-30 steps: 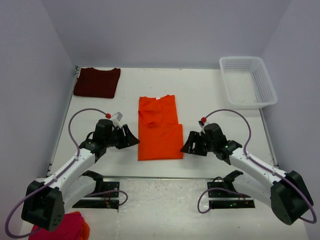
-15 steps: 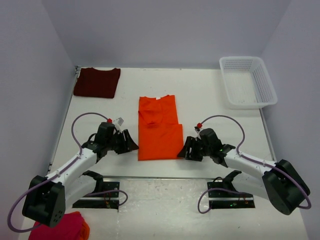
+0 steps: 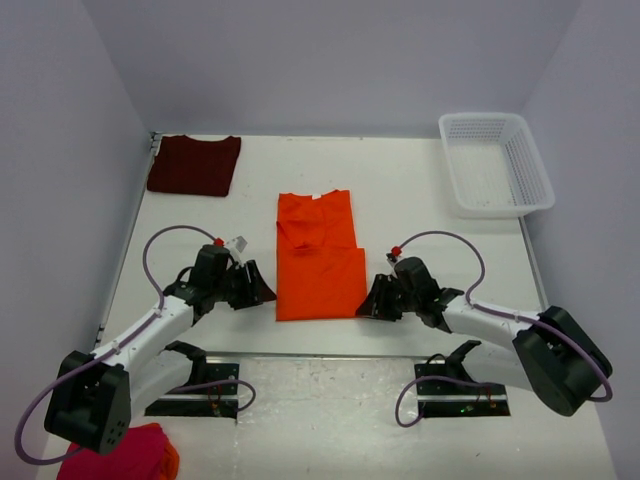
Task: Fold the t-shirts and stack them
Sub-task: Grab one side of the 2/3 rectangular tshirt with both arms
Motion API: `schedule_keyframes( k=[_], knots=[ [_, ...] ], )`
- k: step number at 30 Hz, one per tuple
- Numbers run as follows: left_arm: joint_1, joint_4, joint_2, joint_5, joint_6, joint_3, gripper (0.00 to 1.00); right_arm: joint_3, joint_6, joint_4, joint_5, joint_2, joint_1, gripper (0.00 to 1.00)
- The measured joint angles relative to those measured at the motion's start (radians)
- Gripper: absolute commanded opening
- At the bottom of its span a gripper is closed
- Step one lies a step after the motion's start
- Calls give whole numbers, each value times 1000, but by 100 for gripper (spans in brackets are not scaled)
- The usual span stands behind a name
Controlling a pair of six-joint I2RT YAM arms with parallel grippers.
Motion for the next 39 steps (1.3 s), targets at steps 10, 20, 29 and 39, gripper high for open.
schedule_keyframes(
  k=[10, 20, 29, 39],
  knots=[
    [0, -34, 11, -34, 0, 8, 55, -9, 13, 51, 3, 40, 10, 7],
    [0, -34, 41, -6, -2, 3, 62, 1, 12, -11, 4, -46, 44, 0],
    [0, 6, 56, 82, -20, -42, 65, 47, 11, -88, 7, -139, 59, 0],
    [0, 53, 28, 155, -63, -97, 62, 63, 9, -127, 23, -153, 61, 0]
  ],
)
